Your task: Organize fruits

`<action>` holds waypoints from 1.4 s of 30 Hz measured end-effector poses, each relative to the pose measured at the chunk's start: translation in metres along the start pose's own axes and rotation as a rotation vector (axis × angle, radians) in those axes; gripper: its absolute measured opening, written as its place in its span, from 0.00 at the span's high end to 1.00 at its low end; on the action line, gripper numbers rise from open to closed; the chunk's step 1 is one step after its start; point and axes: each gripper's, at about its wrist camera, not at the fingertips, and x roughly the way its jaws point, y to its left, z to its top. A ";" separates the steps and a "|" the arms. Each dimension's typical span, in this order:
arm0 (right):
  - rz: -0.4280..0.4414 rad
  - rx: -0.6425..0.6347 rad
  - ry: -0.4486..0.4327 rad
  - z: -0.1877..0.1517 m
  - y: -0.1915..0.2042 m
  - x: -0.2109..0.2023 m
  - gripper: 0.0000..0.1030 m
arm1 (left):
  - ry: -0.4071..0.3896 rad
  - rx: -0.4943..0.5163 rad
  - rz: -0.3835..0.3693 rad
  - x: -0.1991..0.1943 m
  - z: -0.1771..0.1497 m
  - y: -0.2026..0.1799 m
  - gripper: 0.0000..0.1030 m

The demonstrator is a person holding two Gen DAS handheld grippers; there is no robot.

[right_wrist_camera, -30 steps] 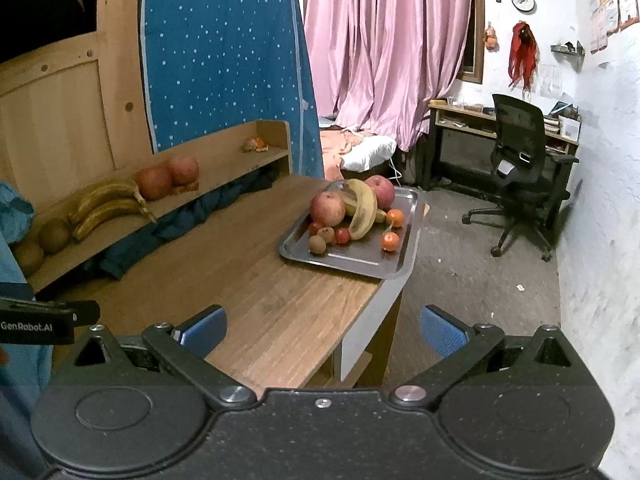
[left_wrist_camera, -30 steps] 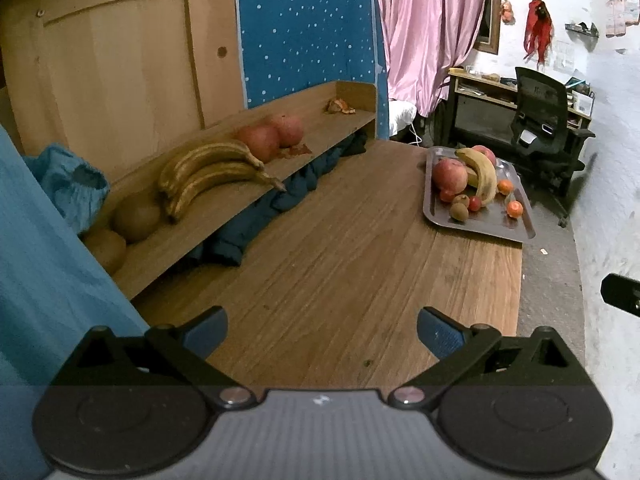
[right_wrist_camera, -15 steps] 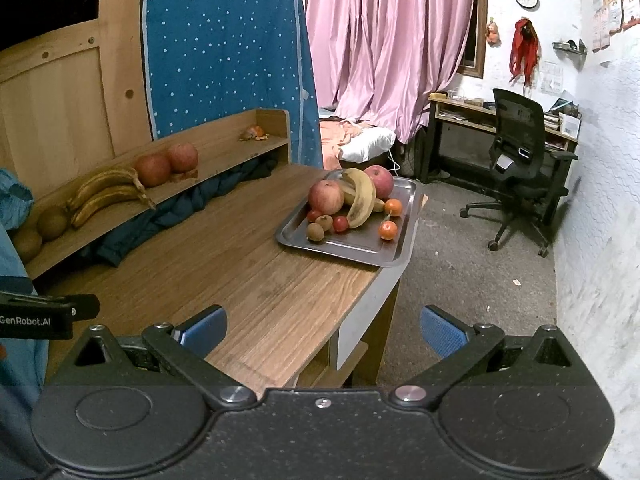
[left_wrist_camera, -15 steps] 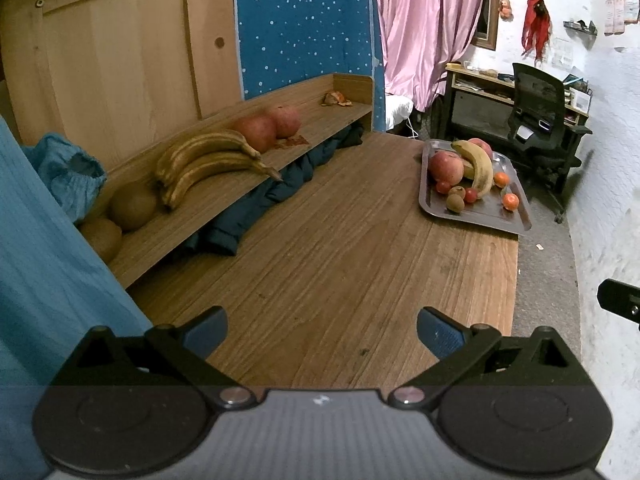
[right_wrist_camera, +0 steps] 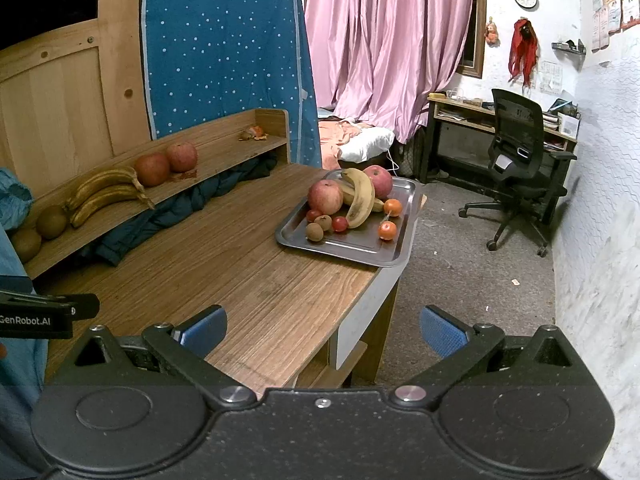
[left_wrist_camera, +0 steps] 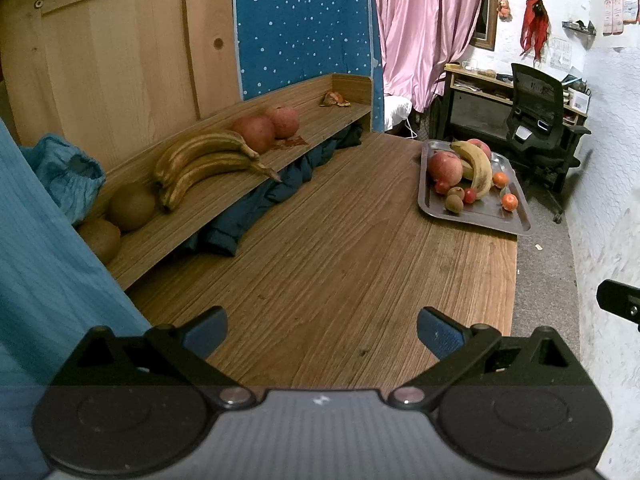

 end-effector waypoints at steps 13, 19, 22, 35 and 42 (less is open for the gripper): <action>0.000 -0.001 0.001 0.001 0.000 0.000 0.01 | 0.000 -0.001 0.000 0.000 0.000 0.000 0.00; 0.000 -0.001 0.001 0.001 0.000 0.001 0.01 | 0.001 -0.001 0.000 0.000 0.000 -0.001 0.00; 0.000 -0.001 0.001 0.001 -0.001 0.001 0.01 | 0.001 -0.001 0.000 0.001 0.000 -0.001 0.00; 0.000 0.001 0.005 -0.002 -0.002 0.001 0.01 | 0.001 0.007 -0.003 -0.002 0.000 -0.006 0.00; 0.000 0.001 0.005 -0.001 -0.002 0.002 0.01 | 0.002 0.007 -0.003 -0.001 0.000 -0.006 0.00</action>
